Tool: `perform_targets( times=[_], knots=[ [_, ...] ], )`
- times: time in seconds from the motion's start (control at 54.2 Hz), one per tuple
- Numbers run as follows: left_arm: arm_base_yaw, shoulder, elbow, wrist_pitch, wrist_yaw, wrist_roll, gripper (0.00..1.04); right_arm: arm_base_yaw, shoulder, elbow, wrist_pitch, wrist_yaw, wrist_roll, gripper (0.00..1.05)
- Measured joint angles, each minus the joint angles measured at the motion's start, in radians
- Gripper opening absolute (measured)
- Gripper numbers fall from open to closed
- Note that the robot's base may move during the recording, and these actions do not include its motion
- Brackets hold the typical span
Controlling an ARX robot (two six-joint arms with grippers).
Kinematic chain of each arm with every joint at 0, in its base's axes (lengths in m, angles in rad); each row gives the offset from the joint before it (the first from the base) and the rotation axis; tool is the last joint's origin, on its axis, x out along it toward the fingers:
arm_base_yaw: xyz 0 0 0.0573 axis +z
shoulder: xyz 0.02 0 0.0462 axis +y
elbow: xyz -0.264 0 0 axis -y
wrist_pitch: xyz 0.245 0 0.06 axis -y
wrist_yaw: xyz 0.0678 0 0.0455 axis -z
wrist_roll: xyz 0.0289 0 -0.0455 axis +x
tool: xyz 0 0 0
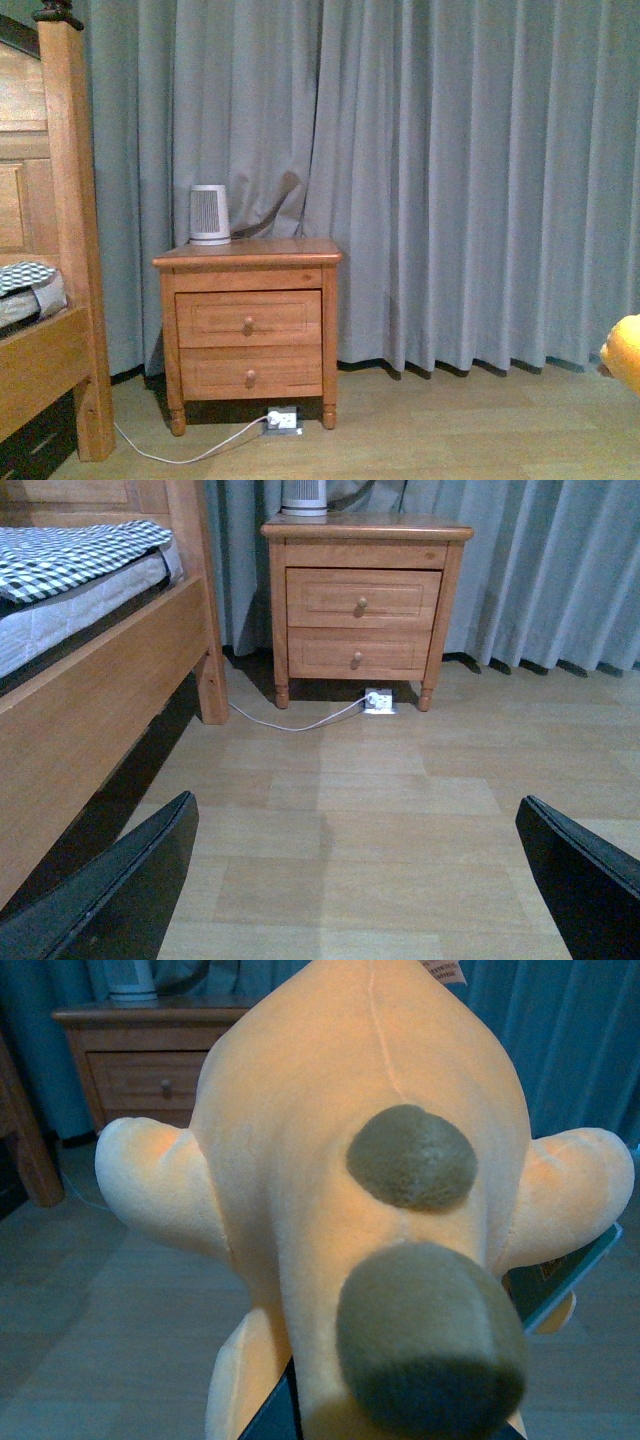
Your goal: Put away toys
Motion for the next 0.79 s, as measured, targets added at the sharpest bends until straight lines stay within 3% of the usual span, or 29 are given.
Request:
perform_targets(
  times=[0.793],
  knots=[
    [0.000,0.000,0.000,0.000,0.000,0.000,0.98,0.000,0.000,0.000,0.000,-0.001,0.000,0.07]
  ],
)
